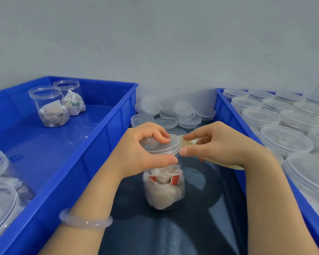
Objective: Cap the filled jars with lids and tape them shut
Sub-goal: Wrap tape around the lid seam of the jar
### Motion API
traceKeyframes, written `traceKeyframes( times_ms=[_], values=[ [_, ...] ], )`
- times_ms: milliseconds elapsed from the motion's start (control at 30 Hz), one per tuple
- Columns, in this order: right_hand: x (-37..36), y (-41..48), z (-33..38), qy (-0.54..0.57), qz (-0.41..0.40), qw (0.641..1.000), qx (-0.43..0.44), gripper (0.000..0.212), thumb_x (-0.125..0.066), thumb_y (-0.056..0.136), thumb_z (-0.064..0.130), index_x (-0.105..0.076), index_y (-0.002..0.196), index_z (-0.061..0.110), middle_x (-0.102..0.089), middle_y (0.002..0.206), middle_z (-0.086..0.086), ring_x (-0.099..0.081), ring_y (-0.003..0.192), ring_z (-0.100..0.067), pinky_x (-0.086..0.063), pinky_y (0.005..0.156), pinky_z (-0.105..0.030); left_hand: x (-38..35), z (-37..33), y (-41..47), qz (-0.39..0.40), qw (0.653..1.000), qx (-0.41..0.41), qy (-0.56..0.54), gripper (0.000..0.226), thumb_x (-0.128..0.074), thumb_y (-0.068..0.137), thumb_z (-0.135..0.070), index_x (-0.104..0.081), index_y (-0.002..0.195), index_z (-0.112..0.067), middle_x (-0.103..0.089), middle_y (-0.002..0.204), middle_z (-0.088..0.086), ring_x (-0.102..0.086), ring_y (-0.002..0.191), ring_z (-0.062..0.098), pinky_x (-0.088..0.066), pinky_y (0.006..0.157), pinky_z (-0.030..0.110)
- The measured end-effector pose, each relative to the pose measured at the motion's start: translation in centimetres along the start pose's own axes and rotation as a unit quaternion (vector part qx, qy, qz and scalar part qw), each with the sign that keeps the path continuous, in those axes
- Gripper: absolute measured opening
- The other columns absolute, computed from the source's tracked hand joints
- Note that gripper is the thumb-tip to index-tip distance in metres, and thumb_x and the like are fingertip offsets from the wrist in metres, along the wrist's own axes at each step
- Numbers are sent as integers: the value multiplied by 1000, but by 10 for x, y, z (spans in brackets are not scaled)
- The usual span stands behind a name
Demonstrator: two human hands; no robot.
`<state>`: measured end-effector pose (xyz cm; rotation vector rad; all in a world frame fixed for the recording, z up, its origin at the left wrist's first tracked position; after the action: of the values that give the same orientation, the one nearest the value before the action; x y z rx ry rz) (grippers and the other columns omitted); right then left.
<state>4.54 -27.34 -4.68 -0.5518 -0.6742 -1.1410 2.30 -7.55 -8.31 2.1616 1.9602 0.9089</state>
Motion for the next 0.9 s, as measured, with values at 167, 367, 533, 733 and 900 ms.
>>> traceKeyframes(
  times_ms=[167, 367, 533, 733, 900],
  values=[
    [-6, 6, -5, -1, -20, 1000, -3, 85, -69, 43, 72, -66, 117, 31, -65, 87, 14, -63, 83, -2, -52, 87, -33, 5, 4, 12, 46, 999, -14, 16, 26, -84, 55, -20, -67, 74, -12, -67, 95, -1, -64, 95, 12, -48, 88, 22],
    [-9, 8, -3, 7, -12, 1000, 3, 89, -68, 43, 74, -58, 121, 34, -70, 84, 7, -65, 65, -1, -49, 73, -26, 12, -15, 28, 219, 967, 24, 129, 35, -75, 69, -19, -58, 97, -31, -55, 112, -22, -48, 112, -9, -37, 91, 6],
    [-8, 10, -6, 33, 48, 998, 33, 42, -74, 64, 51, -60, 103, 40, -72, 80, 2, -64, 73, -4, -51, 85, -36, 2, -30, 33, 266, 932, 33, 245, 51, -68, 74, -12, -56, 113, -42, -42, 119, -20, -44, 111, -3, -41, 89, 14],
    [-13, 12, -2, 59, 27, 996, 68, 35, -69, 68, 48, -59, 102, 42, -72, 77, 2, -67, 76, -6, -48, 80, -28, 3, -13, 20, 118, 969, -15, 216, 23, -67, 84, -41, -69, 106, -40, -54, 111, -21, -52, 105, -2, -45, 85, 27],
    [-35, 19, -2, 38, -32, 997, 62, 23, -68, 80, 32, -50, 95, 37, -64, 87, -17, -63, 79, -24, -50, 77, -39, 1, -7, 21, 88, 940, -71, 322, 36, -70, 82, -37, -59, 114, -29, -51, 116, -15, -58, 95, 19, -46, 79, 36]
  ],
)
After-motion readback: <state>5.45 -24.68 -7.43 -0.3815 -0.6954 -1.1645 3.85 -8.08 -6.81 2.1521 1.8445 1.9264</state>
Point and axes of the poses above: each hand's wrist, its own y-axis towards the middle knuckle, its own x-axis out of the back of the hand, z = x × y, the point moved 1 cm from there along y, towards the middle knuckle
